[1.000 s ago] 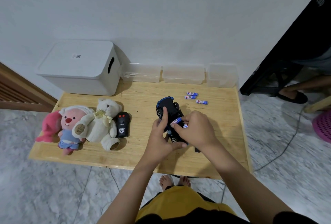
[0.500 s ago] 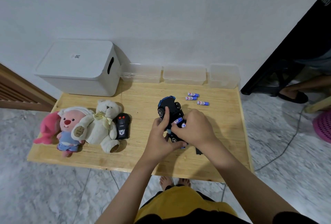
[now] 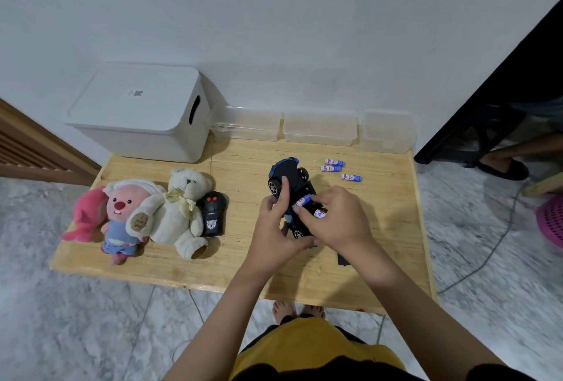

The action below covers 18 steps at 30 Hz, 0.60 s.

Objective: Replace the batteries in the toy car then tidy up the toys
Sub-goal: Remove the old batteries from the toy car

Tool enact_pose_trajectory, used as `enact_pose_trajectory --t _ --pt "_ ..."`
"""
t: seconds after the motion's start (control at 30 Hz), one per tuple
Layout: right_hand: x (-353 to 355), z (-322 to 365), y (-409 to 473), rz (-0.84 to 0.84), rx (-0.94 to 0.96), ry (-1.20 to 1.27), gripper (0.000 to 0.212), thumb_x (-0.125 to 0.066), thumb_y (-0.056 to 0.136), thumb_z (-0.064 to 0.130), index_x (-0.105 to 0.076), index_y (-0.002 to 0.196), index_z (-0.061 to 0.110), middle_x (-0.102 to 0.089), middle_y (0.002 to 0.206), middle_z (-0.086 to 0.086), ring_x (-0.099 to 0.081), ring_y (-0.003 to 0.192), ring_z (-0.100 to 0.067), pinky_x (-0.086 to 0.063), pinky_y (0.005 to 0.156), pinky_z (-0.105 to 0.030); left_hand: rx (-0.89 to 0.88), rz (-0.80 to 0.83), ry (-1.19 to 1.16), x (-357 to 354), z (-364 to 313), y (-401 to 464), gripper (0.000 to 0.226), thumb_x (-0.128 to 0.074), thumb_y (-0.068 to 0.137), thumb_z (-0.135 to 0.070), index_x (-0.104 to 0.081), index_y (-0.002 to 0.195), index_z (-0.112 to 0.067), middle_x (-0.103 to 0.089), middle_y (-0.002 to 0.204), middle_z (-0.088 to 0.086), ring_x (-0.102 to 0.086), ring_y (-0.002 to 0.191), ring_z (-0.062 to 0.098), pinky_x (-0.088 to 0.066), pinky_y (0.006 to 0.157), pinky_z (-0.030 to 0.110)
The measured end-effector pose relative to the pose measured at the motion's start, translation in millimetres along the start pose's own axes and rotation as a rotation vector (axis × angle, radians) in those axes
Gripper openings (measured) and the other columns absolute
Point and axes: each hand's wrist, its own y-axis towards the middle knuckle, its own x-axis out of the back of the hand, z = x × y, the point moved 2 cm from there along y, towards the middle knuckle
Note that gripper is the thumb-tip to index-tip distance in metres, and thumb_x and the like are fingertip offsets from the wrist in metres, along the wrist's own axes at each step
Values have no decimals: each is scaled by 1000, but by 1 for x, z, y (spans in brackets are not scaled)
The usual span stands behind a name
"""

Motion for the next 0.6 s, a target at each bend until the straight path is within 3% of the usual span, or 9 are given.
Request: enact_pose_trajectory --t 0.13,0.3,0.6 --pt "2 5 0 16 -41 -11 28 -70 76 37 -71 90 12 -60 92 -7 -59 85 -21 -52 72 -36 -29 -8 17 -2 -4 -1 120 -88 59 -8 -15 145 -49 -40 117 -1 -48 109 5 -51 84 18" --pt "-3 6 3 23 -41 -44 23 -68 74 38 -69 78 15 -55 83 -3 -56 76 -18 -46 61 -29 -42 -22 7 -2 -3 -1 117 -86 60 -6 -17 145 -47 -40 117 2 -49 109 8 -52 85 19" --pt "-10 1 1 -4 -5 -19 21 -68 71 33 -72 79 15 -51 75 -3 -53 67 -16 -44 56 -26 -40 -30 10 -2 -2 -2 114 -84 62 -5 -18 143 -51 -41 112 -2 -49 104 3 -51 80 18"
